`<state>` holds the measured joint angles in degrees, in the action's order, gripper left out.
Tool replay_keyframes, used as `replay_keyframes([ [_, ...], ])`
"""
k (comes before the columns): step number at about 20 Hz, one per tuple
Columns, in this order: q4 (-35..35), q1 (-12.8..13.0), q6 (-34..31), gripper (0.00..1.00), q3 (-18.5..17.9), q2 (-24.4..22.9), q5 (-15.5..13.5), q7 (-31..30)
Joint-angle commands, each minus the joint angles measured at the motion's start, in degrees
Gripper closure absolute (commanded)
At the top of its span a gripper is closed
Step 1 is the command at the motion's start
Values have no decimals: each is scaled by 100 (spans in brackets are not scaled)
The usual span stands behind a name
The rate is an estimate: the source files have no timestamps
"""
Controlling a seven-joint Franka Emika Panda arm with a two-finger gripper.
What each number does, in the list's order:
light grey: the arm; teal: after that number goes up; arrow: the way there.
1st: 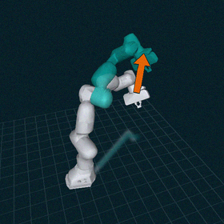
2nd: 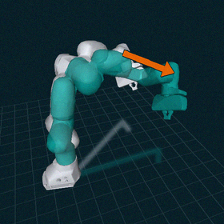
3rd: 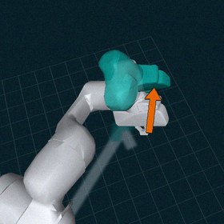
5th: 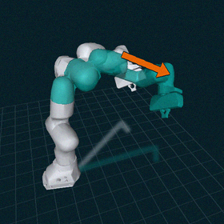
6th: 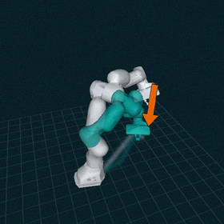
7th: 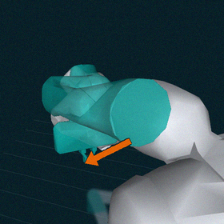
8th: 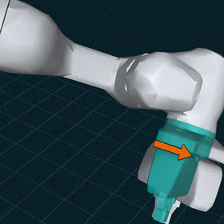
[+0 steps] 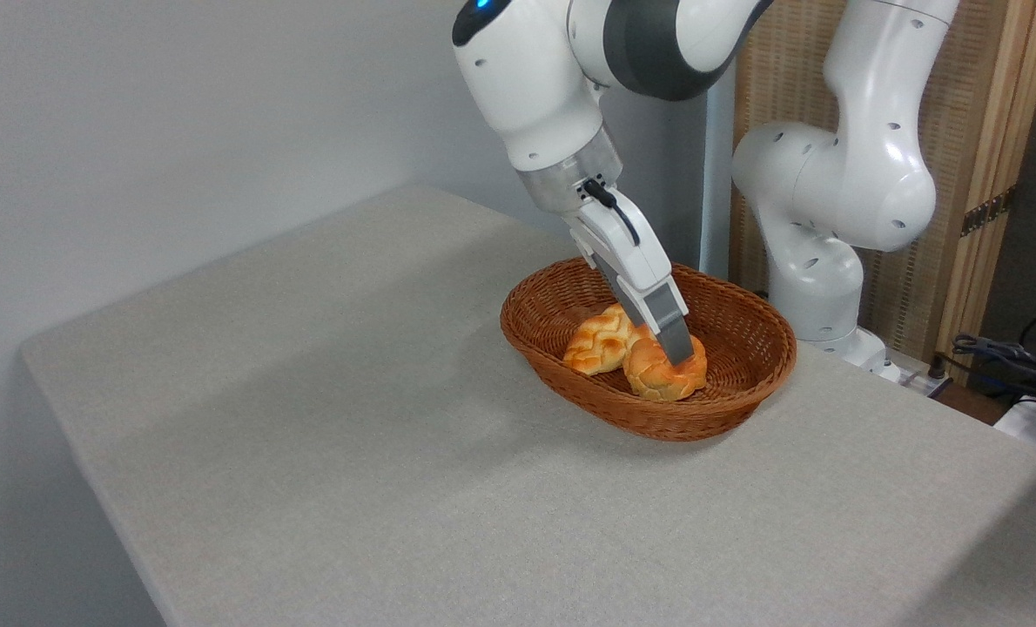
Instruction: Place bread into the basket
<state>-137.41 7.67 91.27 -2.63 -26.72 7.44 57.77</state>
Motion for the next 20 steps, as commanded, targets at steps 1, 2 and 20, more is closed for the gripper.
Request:
replay_keyframes([
  [1,669,86,-74,0,-9,0,-58,15],
  [2,906,86,-74,0,-9,17,-189,15],
  [20,4608,-204,-22,0,-45,2363,-1131,-1576],
])
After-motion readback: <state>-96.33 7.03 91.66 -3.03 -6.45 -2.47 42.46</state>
